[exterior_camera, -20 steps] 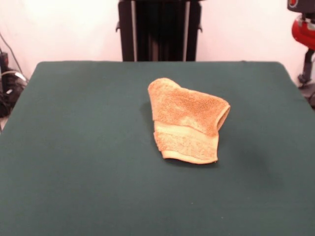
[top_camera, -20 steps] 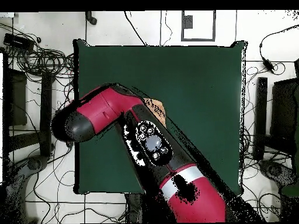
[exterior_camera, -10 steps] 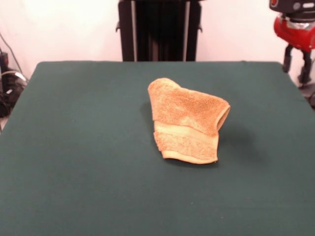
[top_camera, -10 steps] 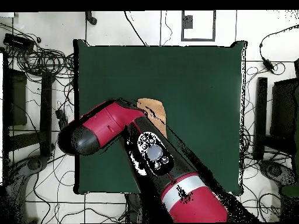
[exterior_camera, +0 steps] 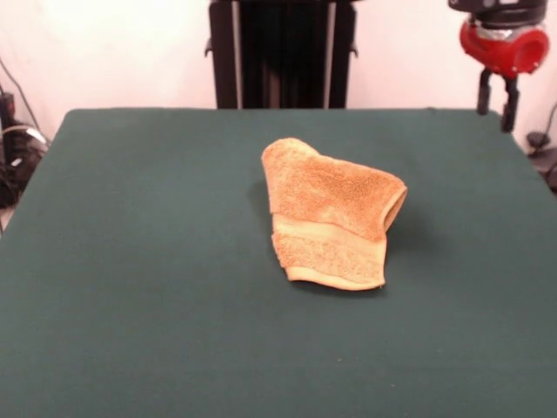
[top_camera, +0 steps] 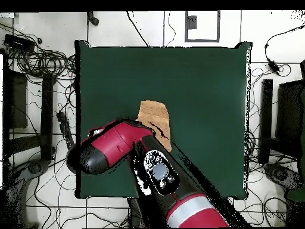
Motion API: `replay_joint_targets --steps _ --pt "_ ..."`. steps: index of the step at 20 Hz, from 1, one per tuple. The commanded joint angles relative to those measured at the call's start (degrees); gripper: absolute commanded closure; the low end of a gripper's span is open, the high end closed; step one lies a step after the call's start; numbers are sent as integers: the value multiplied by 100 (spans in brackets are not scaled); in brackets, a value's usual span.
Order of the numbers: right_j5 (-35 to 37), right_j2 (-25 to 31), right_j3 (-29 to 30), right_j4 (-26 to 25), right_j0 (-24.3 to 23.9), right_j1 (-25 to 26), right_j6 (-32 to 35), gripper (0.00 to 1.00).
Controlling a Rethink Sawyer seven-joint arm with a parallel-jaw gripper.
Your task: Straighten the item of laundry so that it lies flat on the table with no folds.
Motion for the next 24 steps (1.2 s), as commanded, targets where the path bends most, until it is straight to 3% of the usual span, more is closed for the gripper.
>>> replay_joint_targets --steps 1,24 --pt "-728 -473 1178 301 262 -166 2156 0" --pt "-1681 -756 2174 678 165 -495 2163 0"
